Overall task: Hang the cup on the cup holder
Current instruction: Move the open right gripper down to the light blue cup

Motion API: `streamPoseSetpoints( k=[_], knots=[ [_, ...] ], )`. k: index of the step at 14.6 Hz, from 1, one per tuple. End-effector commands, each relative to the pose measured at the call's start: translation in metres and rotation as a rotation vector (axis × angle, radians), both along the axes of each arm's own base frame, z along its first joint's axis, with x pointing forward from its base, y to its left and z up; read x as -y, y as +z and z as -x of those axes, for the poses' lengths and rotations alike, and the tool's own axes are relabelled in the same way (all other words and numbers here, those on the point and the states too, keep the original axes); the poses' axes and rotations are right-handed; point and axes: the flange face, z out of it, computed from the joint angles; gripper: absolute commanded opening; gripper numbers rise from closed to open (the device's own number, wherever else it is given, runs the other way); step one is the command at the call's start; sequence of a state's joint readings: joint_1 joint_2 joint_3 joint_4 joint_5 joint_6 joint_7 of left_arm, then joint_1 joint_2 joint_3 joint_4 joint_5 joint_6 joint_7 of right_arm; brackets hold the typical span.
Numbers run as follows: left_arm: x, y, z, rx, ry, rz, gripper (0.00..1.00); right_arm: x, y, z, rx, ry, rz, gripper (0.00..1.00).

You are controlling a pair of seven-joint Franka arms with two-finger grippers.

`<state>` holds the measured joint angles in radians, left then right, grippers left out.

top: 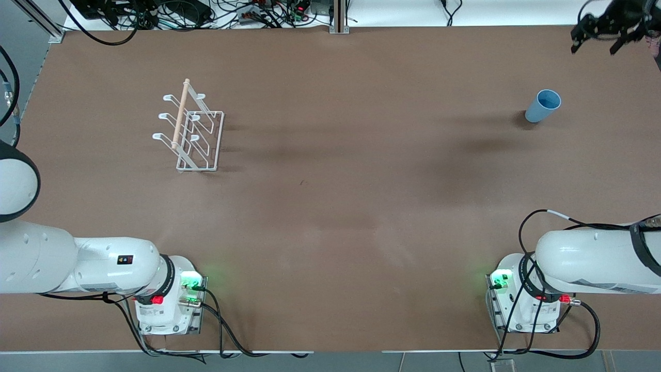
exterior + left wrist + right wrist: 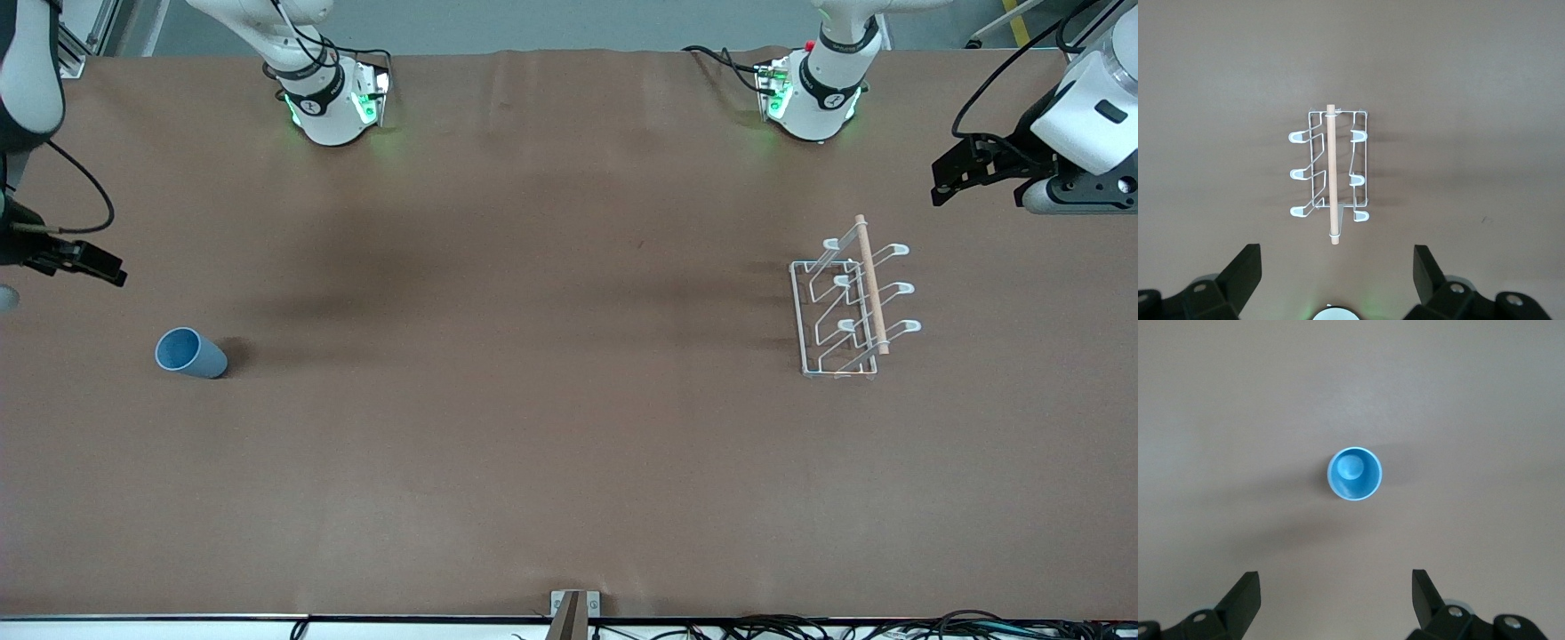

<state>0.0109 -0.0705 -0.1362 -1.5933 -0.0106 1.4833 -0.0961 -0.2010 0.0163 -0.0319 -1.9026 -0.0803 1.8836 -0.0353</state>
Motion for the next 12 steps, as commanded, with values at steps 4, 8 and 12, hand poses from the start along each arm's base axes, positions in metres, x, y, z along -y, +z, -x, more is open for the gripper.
streamPoseSetpoints(
  k=[4,8,12],
  knots=[
    [0.002,0.005,-0.003,0.002,-0.012,-0.002,1.0,0.051,-0.096,-0.023,-0.017,-0.015,-0.026,0.98],
    [0.001,0.004,-0.003,0.0,-0.017,0.0,1.0,0.063,-0.141,-0.028,-0.029,-0.027,-0.075,0.96],
    [0.002,0.004,-0.003,0.0,-0.018,0.0,1.0,0.074,-0.176,-0.03,-0.031,-0.004,-0.102,0.95]
  ],
)
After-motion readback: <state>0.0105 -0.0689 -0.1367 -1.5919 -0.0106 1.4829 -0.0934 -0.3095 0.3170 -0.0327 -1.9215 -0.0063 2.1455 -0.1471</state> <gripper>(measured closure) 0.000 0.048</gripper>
